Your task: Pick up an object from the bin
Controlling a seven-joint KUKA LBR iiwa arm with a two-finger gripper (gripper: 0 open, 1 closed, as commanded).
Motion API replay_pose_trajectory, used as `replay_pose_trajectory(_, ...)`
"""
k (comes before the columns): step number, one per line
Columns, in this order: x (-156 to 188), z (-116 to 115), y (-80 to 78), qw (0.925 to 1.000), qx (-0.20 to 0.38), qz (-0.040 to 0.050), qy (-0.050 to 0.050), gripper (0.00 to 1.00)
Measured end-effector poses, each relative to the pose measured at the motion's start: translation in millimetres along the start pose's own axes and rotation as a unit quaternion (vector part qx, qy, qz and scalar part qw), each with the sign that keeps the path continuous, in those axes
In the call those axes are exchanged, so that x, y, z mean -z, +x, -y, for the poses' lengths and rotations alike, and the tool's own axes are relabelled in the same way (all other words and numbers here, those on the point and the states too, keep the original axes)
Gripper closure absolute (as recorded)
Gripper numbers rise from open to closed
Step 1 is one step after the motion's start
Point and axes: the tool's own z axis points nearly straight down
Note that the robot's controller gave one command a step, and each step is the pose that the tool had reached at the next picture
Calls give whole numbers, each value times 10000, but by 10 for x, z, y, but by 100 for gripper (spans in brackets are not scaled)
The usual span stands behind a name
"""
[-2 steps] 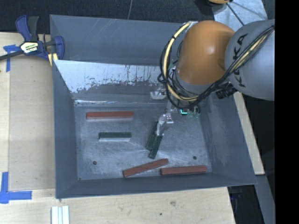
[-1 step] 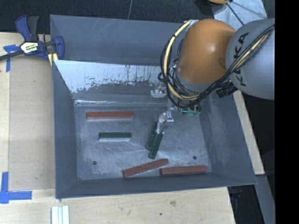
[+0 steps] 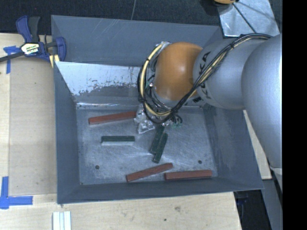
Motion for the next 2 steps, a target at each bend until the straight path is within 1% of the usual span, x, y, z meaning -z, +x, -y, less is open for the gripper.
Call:
replay_pose_trajectory(1, -15, -9, 1, 10000, 0, 16, -7, 0)
replay_pose_trajectory(2, -16, -9, 2, 10000, -3, 15, -7, 0)
